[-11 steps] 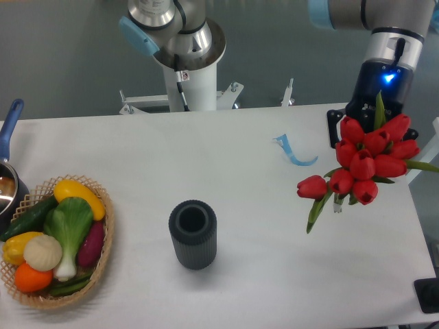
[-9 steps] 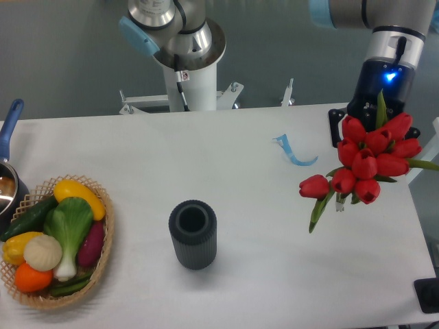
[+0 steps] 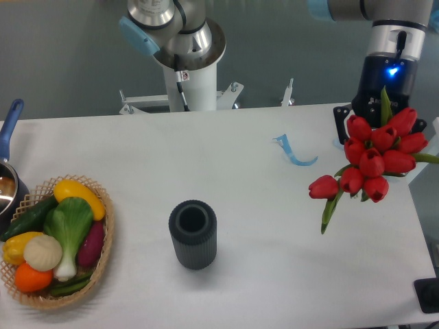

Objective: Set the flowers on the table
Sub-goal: 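Lift the red tulip bunch upward with the gripper, then carry the tulips toward the table and lower them onto it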

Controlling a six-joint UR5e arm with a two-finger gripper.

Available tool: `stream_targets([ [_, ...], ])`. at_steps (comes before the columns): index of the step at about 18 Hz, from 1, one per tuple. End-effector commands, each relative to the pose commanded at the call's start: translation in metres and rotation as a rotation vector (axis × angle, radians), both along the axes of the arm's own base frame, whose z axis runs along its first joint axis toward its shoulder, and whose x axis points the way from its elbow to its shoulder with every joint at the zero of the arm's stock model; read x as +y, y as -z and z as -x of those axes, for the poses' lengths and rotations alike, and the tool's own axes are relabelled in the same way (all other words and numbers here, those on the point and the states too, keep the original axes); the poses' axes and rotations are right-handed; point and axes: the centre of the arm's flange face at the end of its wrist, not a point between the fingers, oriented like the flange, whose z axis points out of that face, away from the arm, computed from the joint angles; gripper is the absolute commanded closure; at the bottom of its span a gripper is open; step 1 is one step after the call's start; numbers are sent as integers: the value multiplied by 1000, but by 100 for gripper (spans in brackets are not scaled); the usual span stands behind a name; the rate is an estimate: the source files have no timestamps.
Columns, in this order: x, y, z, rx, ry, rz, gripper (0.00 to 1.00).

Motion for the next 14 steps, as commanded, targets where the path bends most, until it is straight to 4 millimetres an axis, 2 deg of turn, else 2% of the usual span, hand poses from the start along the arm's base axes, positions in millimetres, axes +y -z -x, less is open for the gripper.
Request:
stream_targets([
  [6, 17, 10, -14, 35, -50, 190, 65],
  [8, 26, 18, -22, 52, -75, 309, 65],
  [12, 70, 53, -43, 110, -80, 558, 65],
  [14, 83, 77, -43, 117, -79, 643, 65],
])
